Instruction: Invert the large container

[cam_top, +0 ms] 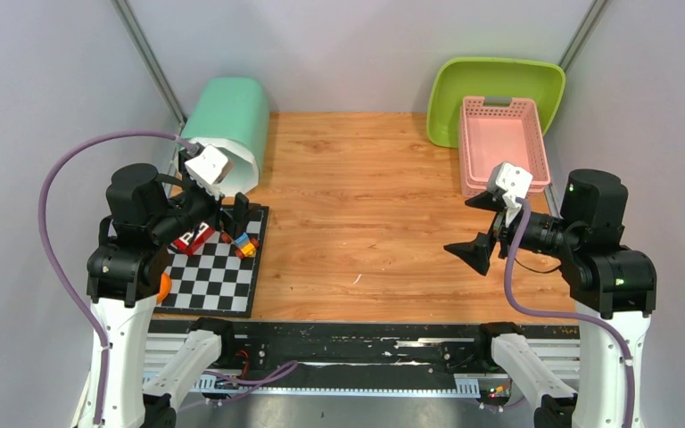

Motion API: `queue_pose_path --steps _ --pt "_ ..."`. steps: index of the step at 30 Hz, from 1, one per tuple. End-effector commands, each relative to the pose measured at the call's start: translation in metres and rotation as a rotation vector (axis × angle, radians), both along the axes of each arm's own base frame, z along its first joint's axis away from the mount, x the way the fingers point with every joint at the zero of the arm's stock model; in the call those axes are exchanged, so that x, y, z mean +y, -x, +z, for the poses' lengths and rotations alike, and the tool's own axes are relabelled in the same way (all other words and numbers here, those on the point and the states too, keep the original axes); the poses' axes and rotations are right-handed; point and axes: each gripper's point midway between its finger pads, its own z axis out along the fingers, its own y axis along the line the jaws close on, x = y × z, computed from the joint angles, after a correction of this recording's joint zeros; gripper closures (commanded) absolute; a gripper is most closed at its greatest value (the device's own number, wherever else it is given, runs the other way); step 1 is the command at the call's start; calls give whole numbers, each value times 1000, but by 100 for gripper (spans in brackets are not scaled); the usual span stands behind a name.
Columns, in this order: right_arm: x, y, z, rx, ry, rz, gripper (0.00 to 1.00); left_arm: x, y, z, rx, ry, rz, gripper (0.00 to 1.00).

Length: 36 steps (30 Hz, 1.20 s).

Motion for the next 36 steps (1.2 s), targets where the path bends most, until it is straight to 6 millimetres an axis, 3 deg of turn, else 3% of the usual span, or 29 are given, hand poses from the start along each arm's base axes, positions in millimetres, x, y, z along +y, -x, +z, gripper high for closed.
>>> queue_pose_path --steps 1,12,19,36 --pt "-6 -3 8 -35 14 -45 0 0 0 2 -22 -17 -16 0" --pt "-32 -43 3 -52 47 -278 0 0 -11 -33 -3 -94 -59 0" --pt "-37 -53 -6 -49 65 -309 0 -2 -18 -58 29 -111 -84 0" --pt "-59 -96 -41 -87 141 -432 0 -7 -23 -77 58 -76 -86 0"
